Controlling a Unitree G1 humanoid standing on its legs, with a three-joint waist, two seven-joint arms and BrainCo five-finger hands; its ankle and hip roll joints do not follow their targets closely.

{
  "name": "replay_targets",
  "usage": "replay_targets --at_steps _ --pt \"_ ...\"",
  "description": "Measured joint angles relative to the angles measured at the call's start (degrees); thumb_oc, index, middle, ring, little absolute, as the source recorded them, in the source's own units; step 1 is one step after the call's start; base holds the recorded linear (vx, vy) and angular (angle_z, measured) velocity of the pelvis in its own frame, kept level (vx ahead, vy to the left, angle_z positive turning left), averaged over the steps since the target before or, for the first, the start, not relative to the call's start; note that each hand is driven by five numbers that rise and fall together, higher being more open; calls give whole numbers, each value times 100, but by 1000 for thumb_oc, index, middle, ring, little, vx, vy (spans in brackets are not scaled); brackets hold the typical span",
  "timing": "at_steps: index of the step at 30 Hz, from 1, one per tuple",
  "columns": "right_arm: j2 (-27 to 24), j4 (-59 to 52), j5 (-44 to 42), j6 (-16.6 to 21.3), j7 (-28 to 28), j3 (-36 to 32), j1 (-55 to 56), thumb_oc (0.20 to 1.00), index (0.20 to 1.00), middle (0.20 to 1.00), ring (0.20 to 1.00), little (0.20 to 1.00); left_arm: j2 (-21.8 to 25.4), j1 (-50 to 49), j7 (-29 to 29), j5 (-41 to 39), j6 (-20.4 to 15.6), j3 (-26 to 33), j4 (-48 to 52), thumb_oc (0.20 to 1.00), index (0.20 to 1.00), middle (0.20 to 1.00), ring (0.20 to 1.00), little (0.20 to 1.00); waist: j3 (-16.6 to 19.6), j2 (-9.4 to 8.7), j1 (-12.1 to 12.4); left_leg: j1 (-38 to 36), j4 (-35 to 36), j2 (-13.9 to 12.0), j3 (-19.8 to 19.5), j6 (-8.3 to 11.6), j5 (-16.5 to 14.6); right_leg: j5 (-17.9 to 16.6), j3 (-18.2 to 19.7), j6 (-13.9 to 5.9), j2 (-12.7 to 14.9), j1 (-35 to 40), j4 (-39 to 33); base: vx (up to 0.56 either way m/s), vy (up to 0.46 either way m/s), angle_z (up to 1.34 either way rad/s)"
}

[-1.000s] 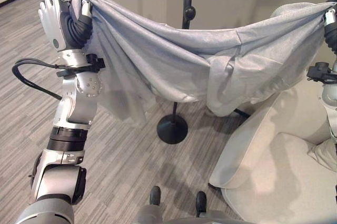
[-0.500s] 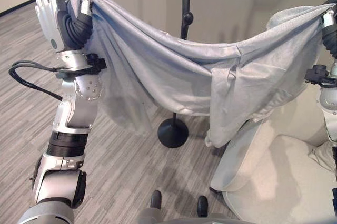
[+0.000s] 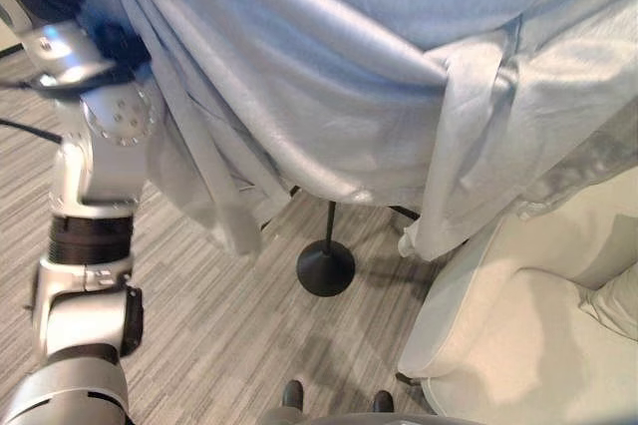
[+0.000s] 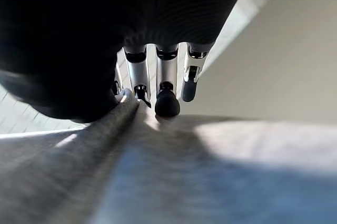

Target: Hang the clothes on the sofa on the clothes rack.

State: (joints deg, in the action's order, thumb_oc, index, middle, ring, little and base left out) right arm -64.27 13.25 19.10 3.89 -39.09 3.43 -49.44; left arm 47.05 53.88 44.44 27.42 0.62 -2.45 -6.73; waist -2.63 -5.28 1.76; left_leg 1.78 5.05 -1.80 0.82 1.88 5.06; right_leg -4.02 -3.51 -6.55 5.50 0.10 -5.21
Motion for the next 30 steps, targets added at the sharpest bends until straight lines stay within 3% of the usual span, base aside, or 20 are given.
replay_targets --at_steps 2,6,11,14,21,30 --pt "-268 927 -67 -232 1 1025 -1136 200 200 200 200 200 253 866 19 -165 83 -808 -694 200 200 200 200 200 22 -16 -6 5 -1 -3 -1 16 23 -10 -3 -3 -2 -7 1 20 0 0" --pt "-204 2442 -525 -495 184 3170 -3271 200 200 200 200 200 408 2399 -80 -531 135 -2370 -1980 200 200 200 200 200 104 -34 -43 73 0 -7 0 20 24 -8 -11 -5 -1 -79 0 -8 -2 0" --pt "256 3200 -883 -584 399 3929 -3857 200 200 200 200 200 407 2957 -311 -675 160 -3351 -2817 200 200 200 200 200 243 -44 -156 345 -1 -6 -27 27 57 -22 -27 14 -3 -341 1 -38 -10 3" --pt "675 3801 -1071 -582 569 4202 -3904 200 200 200 200 200 290 3126 -441 -879 150 -3837 -3392 200 200 200 200 200 263 -23 -158 665 -2 -7 -47 29 143 -91 -31 49 -12 -651 2 -56 -16 2" --pt "1056 3916 -1240 -580 807 4276 -3403 200 200 200 200 200 62 2987 -552 -1098 181 -3860 -3829 200 200 200 200 200 224 -1 -169 1017 -3 3 -75 39 195 -132 -39 58 -37 -984 3 -23 -7 2" --pt "1613 4147 -1300 -568 935 3661 -2565 200 200 200 200 200 41 2824 -685 -1106 190 -4035 -4584 200 200 200 200 200 -259 18 -180 1146 -3 0 -85 63 222 -150 -49 48 -38 -1110 3 -8 0 0"
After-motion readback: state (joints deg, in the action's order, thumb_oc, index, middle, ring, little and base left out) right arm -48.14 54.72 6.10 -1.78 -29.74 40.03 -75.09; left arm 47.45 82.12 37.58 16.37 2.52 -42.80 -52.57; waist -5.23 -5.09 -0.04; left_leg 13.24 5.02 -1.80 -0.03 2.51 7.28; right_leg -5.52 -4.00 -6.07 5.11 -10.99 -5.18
